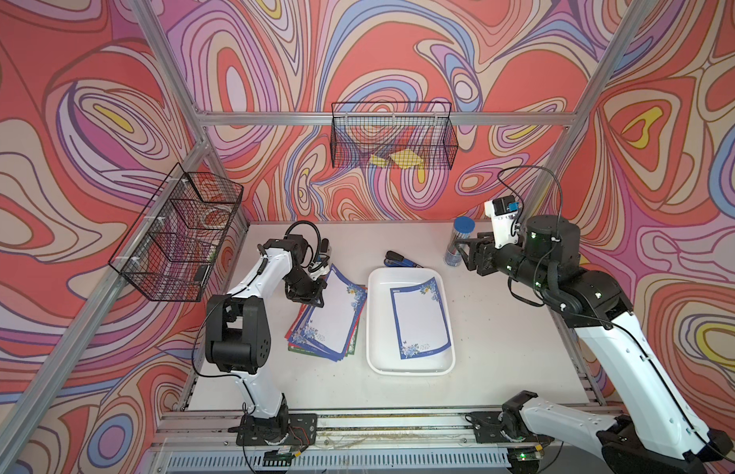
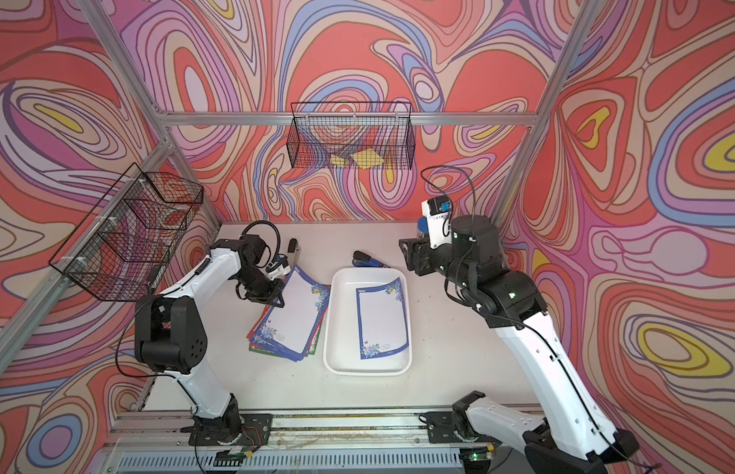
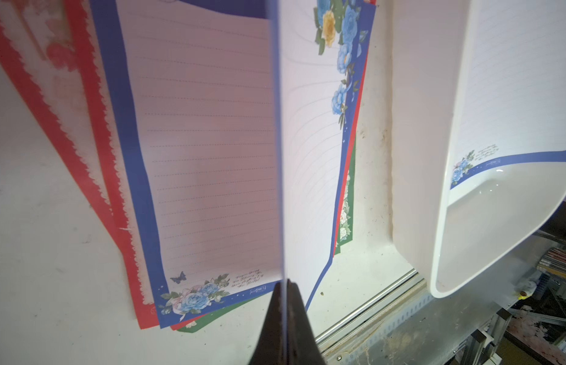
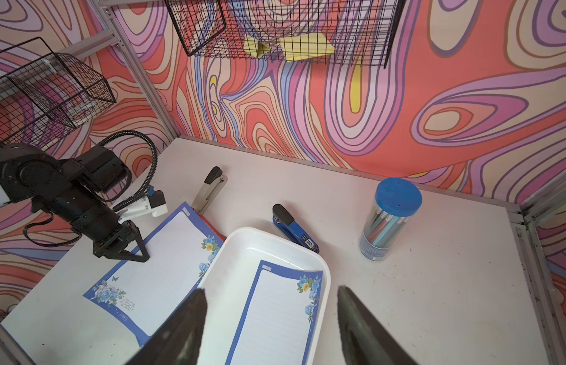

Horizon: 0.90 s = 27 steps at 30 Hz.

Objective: Take out the stationery paper from the storage box
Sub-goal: Place the stationery paper at the center of the board.

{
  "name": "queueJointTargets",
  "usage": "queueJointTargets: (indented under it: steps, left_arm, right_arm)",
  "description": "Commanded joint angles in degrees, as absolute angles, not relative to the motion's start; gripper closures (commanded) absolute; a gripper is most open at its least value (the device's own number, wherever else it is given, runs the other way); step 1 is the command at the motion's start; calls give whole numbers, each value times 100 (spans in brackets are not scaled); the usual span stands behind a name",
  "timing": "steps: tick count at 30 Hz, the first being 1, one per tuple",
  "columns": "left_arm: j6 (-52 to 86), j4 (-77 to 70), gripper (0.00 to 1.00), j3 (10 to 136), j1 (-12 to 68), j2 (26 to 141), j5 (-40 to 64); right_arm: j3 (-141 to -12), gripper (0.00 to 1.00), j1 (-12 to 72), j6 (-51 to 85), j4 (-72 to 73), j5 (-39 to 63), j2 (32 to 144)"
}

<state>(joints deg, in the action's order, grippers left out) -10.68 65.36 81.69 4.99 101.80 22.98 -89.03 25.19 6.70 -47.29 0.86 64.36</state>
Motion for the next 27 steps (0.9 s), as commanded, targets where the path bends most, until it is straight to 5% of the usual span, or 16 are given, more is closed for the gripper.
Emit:
queueJointTargets:
  steps: [1,18,27]
  left_arm:
    - [-1097,6768,100,8306,457,10296,1949]
    - [-897,6491,100,8347,448,10836,1094]
    - [-765,6155,79,8200,449,10613,485]
  right_arm:
    - [-9018,31,2509,741,-4808,97,6485]
    - [-9175,30,2511,624,-5069,24,6785]
    - [-9127,30,2510,778,-5155,-67,6704]
